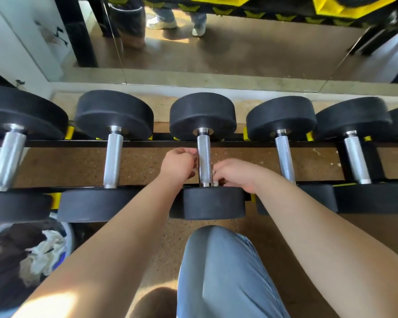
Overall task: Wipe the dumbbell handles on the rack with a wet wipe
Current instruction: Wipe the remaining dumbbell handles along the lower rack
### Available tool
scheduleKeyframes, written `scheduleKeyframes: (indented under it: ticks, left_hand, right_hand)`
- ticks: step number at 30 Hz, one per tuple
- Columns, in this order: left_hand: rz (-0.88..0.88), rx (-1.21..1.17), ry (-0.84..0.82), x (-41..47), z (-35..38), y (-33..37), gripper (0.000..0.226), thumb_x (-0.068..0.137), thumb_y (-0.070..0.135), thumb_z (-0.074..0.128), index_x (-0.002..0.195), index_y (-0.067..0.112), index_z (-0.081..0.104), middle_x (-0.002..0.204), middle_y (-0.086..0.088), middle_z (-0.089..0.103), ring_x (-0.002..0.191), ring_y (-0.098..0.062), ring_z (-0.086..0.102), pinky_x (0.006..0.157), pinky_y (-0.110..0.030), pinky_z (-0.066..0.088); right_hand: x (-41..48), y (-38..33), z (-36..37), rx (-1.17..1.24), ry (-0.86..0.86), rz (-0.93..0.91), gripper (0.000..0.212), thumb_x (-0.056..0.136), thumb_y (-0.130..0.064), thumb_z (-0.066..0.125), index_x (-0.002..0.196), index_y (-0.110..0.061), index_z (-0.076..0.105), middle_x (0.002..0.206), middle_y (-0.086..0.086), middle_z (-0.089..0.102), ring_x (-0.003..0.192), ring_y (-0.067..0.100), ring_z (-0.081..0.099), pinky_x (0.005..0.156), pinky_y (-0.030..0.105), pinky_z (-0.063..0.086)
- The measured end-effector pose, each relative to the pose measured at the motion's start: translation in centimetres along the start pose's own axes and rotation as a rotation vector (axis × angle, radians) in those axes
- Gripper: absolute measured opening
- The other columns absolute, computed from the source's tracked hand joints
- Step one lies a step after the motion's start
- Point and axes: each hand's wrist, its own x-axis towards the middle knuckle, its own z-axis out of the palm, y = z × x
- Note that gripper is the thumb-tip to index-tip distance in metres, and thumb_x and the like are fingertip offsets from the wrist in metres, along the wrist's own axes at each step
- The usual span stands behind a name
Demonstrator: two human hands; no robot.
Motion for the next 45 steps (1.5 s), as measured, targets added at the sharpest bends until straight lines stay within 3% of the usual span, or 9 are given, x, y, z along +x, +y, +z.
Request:
scheduleKeyframes:
  ticks: [7, 13, 17, 22, 27, 30, 34, 40, 45]
  left_hand:
    - [0.025, -0.065, -0.131, -0.1, -0.1, 0.0, 0.031, 0.101, -0.001, 0.037, 0.112, 0.010, 0.063, 0.097, -0.002, 0.071, 0.086, -0.016, 0.070, 0.069, -0.031, 0.057]
    - [0.045, -0.123, -0.153, -0.1, -0.3, 0.0, 0.036, 0.097, -0.010, 0.034, 0.102, 0.011, 0.063, 0.097, -0.009, 0.070, 0.080, -0.019, 0.068, 0.065, -0.031, 0.055]
    - [0.065, -0.192, -0.126, 0.3, -0.5, -0.5, 0.037, 0.096, -0.005, 0.045, 0.126, 0.014, 0.057, 0.106, -0.005, 0.071, 0.095, -0.020, 0.069, 0.082, -0.038, 0.057]
    - [0.071, -0.260, -0.076, -0.4, -0.9, -0.5, 0.042, 0.096, -0.006, 0.038, 0.120, 0.020, 0.062, 0.107, -0.002, 0.065, 0.097, -0.018, 0.063, 0.086, -0.038, 0.055]
    - [0.100, -0.236, -0.085, -0.8, -1.1, -0.5, 0.036, 0.095, -0.009, 0.042, 0.113, 0.012, 0.066, 0.095, -0.004, 0.068, 0.088, -0.021, 0.065, 0.086, -0.042, 0.058]
    - [0.196, -0.096, -0.096, -0.8, -1.3, -0.8, 0.026, 0.095, -0.002, 0.054, 0.098, 0.016, 0.073, 0.086, -0.002, 0.075, 0.082, -0.018, 0.071, 0.073, -0.032, 0.060]
    - [0.279, -0.018, -0.089, -0.9, -1.5, -1.0, 0.021, 0.096, 0.009, 0.063, 0.097, 0.020, 0.080, 0.092, 0.001, 0.079, 0.093, -0.021, 0.076, 0.087, -0.036, 0.062]
    - [0.511, 0.180, -0.072, -1.0, -1.9, -1.2, 0.027, 0.083, 0.017, 0.081, 0.106, 0.029, 0.080, 0.090, 0.009, 0.078, 0.089, -0.010, 0.075, 0.091, -0.038, 0.060]
    - [0.523, 0.253, 0.103, 0.2, -1.9, 1.0, 0.019, 0.083, 0.014, 0.077, 0.084, 0.033, 0.079, 0.076, 0.014, 0.075, 0.075, -0.002, 0.070, 0.086, -0.029, 0.059]
  right_hand:
    - [1.1, -0.3, 0.2, 0.001, 0.576, -0.438, 0.024, 0.095, -0.025, 0.071, 0.118, -0.025, 0.076, 0.106, -0.007, 0.076, 0.093, 0.008, 0.073, 0.089, 0.037, 0.062]
    - [-2.0, -0.2, -0.8, -0.529, 0.183, -0.583, 0.011, 0.086, -0.037, 0.080, 0.096, -0.034, 0.083, 0.086, -0.012, 0.066, 0.077, 0.005, 0.058, 0.069, 0.024, 0.042]
    - [-0.5, -2.4, -0.1, -0.524, 0.406, -0.655, 0.015, 0.094, -0.030, 0.071, 0.103, -0.025, 0.082, 0.091, -0.004, 0.063, 0.083, 0.013, 0.057, 0.075, 0.027, 0.042]
    - [0.7, -3.5, 0.9, -0.558, 0.669, -0.629, 0.028, 0.101, -0.023, 0.062, 0.125, -0.017, 0.073, 0.108, 0.010, 0.062, 0.099, 0.028, 0.061, 0.086, 0.038, 0.051]
    - [-2.0, -2.6, 0.5, -0.766, 0.275, -0.652, 0.017, 0.096, -0.028, 0.066, 0.086, -0.028, 0.081, 0.084, -0.007, 0.058, 0.086, 0.014, 0.056, 0.079, 0.035, 0.050]
    - [-1.7, -2.3, 1.2, -0.621, 0.428, -0.612, 0.010, 0.090, -0.028, 0.075, 0.096, -0.023, 0.082, 0.086, -0.006, 0.059, 0.088, 0.015, 0.059, 0.079, 0.032, 0.049]
    - [-1.3, -1.9, 2.3, -0.213, 0.686, -0.577, 0.011, 0.088, -0.024, 0.079, 0.093, -0.023, 0.070, 0.090, -0.007, 0.067, 0.082, 0.007, 0.065, 0.076, 0.026, 0.057]
    - [-1.0, -1.1, 2.0, -0.167, 0.634, -0.608, 0.022, 0.090, -0.008, 0.071, 0.107, -0.019, 0.081, 0.108, -0.011, 0.061, 0.097, 0.001, 0.059, 0.087, 0.003, 0.044]
    - [-0.7, -0.8, 2.0, -0.012, 0.671, -0.601, 0.039, 0.092, 0.002, 0.062, 0.120, -0.022, 0.076, 0.118, -0.005, 0.061, 0.097, 0.004, 0.067, 0.089, 0.012, 0.053]
